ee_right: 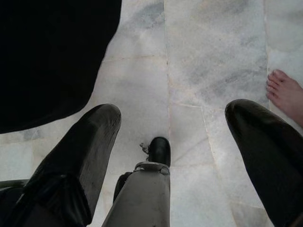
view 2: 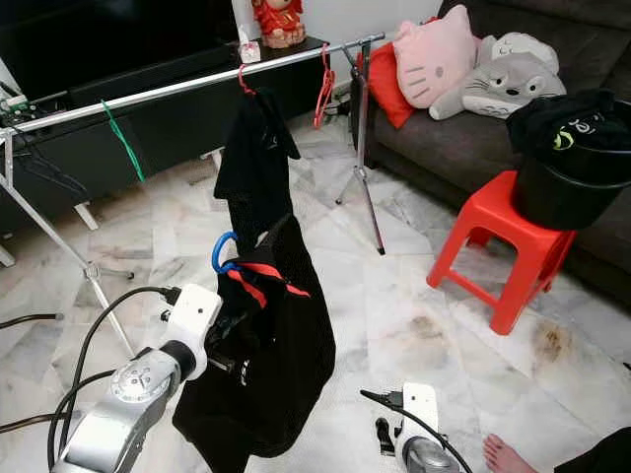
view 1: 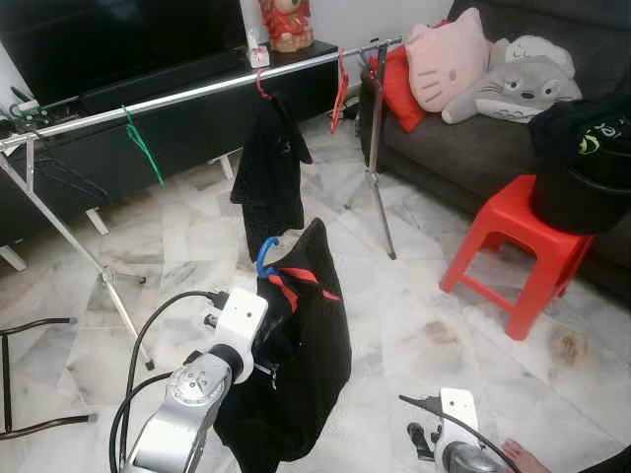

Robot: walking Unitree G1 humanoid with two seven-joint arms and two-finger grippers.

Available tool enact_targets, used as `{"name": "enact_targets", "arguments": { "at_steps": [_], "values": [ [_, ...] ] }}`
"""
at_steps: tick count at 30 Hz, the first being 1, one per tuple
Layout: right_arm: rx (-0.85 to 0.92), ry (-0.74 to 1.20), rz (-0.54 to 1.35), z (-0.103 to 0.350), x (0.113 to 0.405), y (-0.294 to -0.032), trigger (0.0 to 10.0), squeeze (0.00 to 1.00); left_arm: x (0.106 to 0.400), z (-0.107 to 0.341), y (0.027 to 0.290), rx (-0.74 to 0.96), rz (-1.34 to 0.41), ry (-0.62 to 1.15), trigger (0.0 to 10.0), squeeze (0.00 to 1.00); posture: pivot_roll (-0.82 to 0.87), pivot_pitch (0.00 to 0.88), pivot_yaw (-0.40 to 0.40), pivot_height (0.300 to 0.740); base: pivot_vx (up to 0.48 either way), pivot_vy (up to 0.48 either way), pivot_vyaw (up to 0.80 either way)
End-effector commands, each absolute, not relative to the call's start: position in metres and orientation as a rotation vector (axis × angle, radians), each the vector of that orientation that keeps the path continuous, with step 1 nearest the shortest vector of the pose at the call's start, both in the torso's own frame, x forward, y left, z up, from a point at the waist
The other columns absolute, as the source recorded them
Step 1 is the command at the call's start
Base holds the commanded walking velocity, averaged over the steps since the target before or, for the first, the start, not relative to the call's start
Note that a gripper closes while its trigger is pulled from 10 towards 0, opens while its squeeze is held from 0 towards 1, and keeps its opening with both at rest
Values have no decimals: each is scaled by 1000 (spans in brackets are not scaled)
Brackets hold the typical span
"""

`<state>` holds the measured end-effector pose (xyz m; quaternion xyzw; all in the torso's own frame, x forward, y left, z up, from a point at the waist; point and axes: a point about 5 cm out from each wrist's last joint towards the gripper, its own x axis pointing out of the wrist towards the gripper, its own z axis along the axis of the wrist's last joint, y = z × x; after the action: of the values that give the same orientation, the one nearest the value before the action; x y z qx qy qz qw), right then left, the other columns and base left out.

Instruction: Hang hanger

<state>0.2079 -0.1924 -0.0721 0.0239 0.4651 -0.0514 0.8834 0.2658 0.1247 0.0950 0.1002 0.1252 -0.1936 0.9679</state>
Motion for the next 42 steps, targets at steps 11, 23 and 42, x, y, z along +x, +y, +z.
{"name": "enact_targets", "arguments": {
  "at_steps": [11, 23, 42],
  "values": [
    [23, 985, -74, -74, 206, -188, 10000, 0, 268, 84, 144, 246, -281, 269, 10000, 0, -147, 0, 73, 732, 0, 0, 0],
    [17, 984, -55, -73, 206, -188, 10000, 0, 231, 12, 202, 365, -45, 452, 10000, 0, -139, 0, 73, 732, 0, 0, 0],
    [14, 987, -54, -75, 204, -189, 10000, 498, 128, -92, 225, 406, -15, 989, 10000, 0, -141, 0, 86, 732, 0, 0, 0]
  ]
}}
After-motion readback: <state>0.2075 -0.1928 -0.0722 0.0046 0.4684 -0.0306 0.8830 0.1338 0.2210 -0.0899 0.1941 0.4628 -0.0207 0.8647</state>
